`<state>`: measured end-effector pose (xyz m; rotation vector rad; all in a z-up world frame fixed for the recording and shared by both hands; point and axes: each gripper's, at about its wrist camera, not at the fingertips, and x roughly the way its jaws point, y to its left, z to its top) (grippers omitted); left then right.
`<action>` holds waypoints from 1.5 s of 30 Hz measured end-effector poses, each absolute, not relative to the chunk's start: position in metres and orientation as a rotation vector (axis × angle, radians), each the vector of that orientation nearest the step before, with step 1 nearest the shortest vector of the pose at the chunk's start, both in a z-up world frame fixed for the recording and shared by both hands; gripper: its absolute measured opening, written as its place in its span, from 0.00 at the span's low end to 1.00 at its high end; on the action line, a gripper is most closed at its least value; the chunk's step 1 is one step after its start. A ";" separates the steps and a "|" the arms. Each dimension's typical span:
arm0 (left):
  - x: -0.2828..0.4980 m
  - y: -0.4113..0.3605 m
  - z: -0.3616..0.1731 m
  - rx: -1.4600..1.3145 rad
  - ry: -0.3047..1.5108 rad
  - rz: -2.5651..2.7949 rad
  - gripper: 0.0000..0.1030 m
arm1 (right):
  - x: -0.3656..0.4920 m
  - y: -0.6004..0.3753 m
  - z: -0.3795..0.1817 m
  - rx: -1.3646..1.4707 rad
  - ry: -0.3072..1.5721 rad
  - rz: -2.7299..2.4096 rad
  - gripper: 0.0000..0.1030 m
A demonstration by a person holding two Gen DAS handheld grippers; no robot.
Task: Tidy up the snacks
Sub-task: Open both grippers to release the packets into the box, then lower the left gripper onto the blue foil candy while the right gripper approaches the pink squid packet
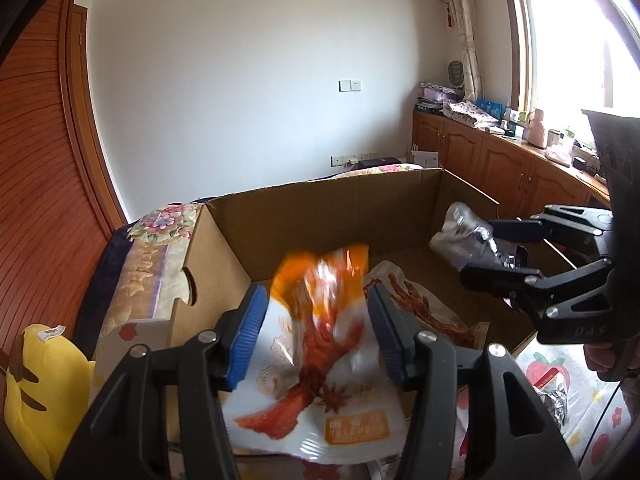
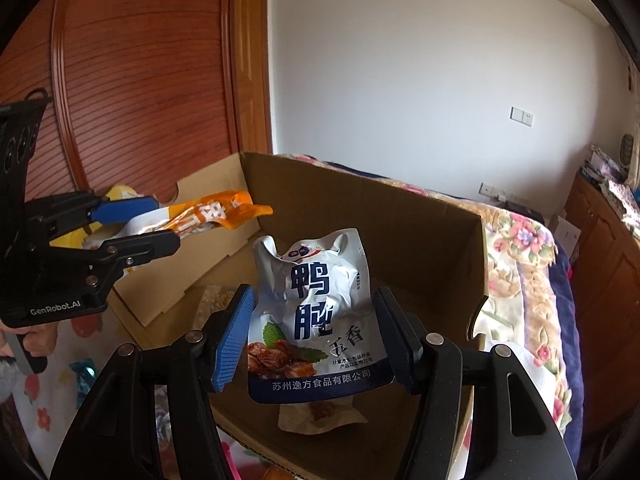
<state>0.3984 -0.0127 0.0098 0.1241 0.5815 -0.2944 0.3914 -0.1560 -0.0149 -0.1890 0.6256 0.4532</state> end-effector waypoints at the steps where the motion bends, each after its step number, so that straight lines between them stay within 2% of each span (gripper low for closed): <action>1: 0.399 -0.013 0.010 0.116 0.582 -0.300 0.53 | 0.393 -0.156 -0.016 -0.185 0.636 0.458 0.62; 11: 0.378 -0.005 0.015 0.110 0.577 -0.290 0.55 | 0.391 -0.165 -0.012 -0.135 0.644 0.455 0.63; 23: 0.310 0.034 0.021 0.089 0.579 -0.265 0.57 | 0.308 -0.167 0.019 -0.117 0.628 0.450 0.63; 32: 0.269 0.047 -0.001 0.106 0.622 -0.255 0.57 | 0.261 -0.164 0.004 -0.087 0.655 0.397 0.63; 45: 0.235 0.056 -0.051 0.105 0.694 -0.236 0.58 | 0.245 -0.153 -0.037 -0.020 0.709 0.393 0.63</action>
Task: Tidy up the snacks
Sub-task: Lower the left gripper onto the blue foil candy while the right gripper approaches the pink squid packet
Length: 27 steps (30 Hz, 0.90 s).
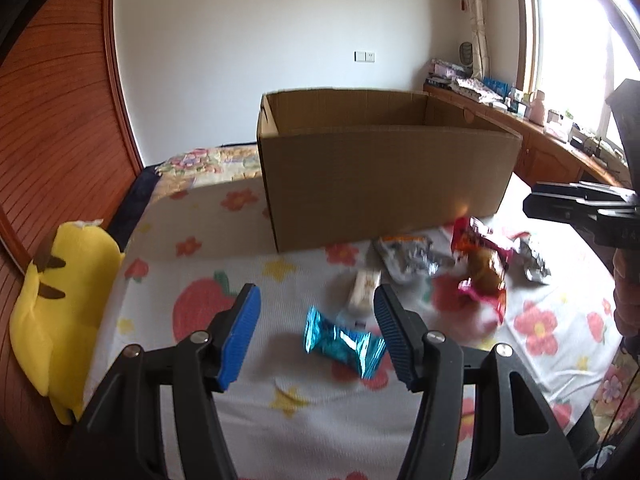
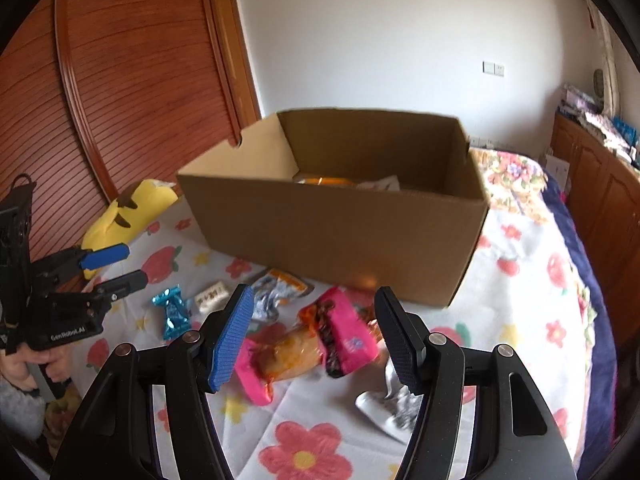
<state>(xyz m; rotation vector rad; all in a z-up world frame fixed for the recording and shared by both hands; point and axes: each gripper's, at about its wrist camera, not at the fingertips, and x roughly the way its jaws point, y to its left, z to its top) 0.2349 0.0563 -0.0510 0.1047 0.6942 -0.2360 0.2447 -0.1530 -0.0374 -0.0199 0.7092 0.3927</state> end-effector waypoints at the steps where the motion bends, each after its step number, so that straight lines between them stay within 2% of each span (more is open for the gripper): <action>1: 0.233 0.056 -0.055 0.108 0.701 -0.233 0.58 | 0.245 -0.151 -0.041 -0.021 0.716 0.392 0.63; 18: 0.227 0.053 -0.073 0.059 0.732 -0.233 0.58 | 0.264 -0.118 -0.093 -0.092 0.843 0.337 0.57; 27: 0.226 0.039 -0.074 0.051 0.732 -0.247 0.58 | 0.248 -0.124 -0.099 -0.158 0.871 0.335 0.57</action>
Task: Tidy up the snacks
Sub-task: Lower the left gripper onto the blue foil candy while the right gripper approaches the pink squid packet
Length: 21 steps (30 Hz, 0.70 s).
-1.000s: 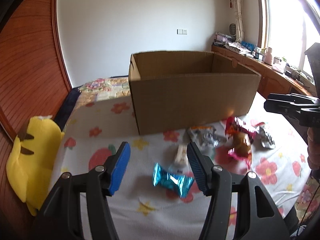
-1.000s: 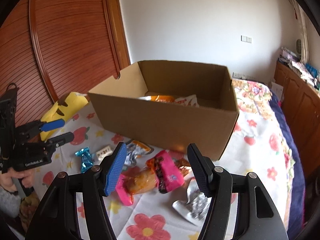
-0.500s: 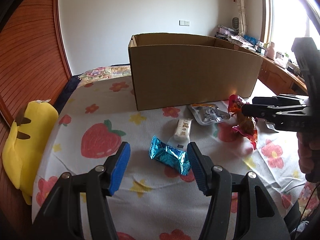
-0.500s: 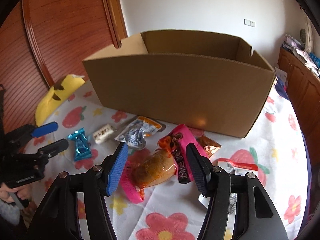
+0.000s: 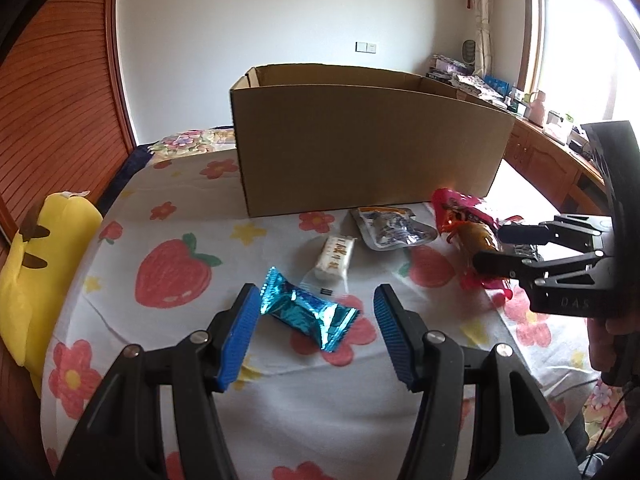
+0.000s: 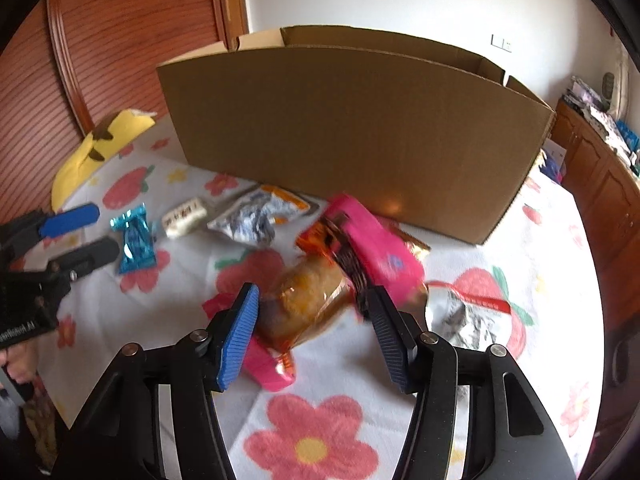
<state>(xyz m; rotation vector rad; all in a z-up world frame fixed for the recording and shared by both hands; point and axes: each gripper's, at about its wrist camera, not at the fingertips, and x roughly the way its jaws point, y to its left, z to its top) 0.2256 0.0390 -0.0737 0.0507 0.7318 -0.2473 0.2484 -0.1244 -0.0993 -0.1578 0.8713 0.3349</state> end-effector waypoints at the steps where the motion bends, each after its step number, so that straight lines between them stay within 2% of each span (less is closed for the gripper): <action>1: 0.226 0.037 -0.074 0.052 0.733 -0.247 0.58 | 0.246 -0.128 -0.100 -0.150 0.874 0.334 0.57; 10: 0.226 0.030 -0.073 0.046 0.735 -0.243 0.58 | 0.249 -0.145 -0.102 -0.011 0.892 0.358 0.59; 18: 0.232 0.030 -0.078 0.034 0.764 -0.222 0.58 | 0.262 -0.136 -0.111 0.010 0.934 0.371 0.61; 21: 0.236 0.030 -0.081 0.019 0.788 -0.222 0.58 | 0.260 -0.136 -0.112 -0.001 0.922 0.373 0.59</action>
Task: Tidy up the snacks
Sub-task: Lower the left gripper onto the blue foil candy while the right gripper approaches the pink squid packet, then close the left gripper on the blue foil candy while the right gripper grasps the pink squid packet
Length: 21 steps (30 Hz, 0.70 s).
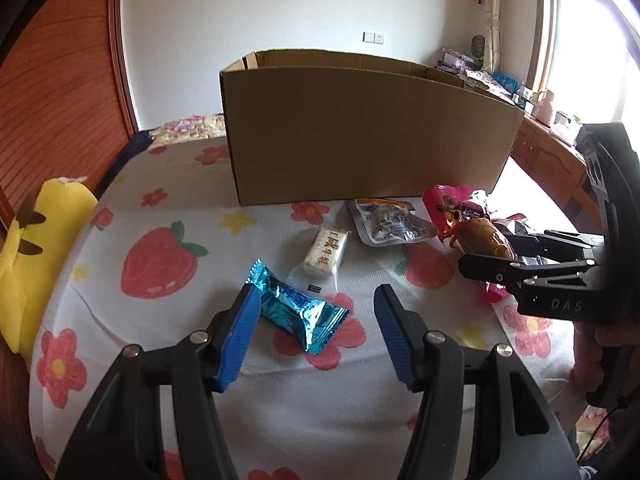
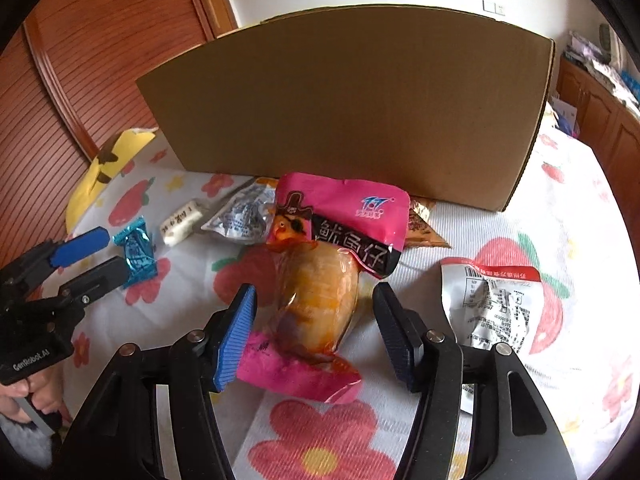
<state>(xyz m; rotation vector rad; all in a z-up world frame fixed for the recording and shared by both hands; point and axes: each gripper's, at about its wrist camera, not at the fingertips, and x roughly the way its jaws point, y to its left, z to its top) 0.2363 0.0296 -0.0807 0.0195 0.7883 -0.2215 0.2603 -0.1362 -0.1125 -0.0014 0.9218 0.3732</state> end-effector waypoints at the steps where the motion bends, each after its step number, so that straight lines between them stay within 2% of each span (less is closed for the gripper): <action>1: 0.238 0.030 -0.081 0.016 0.795 -0.218 0.58 | 0.260 -0.136 -0.112 -0.010 0.919 0.369 0.54; 4: 0.245 0.033 -0.081 -0.012 0.814 -0.207 0.58 | 0.258 -0.136 -0.114 -0.035 0.906 0.349 0.43; 21: 0.258 0.038 -0.097 0.054 0.870 -0.065 0.53 | 0.257 -0.142 -0.116 -0.045 0.902 0.339 0.44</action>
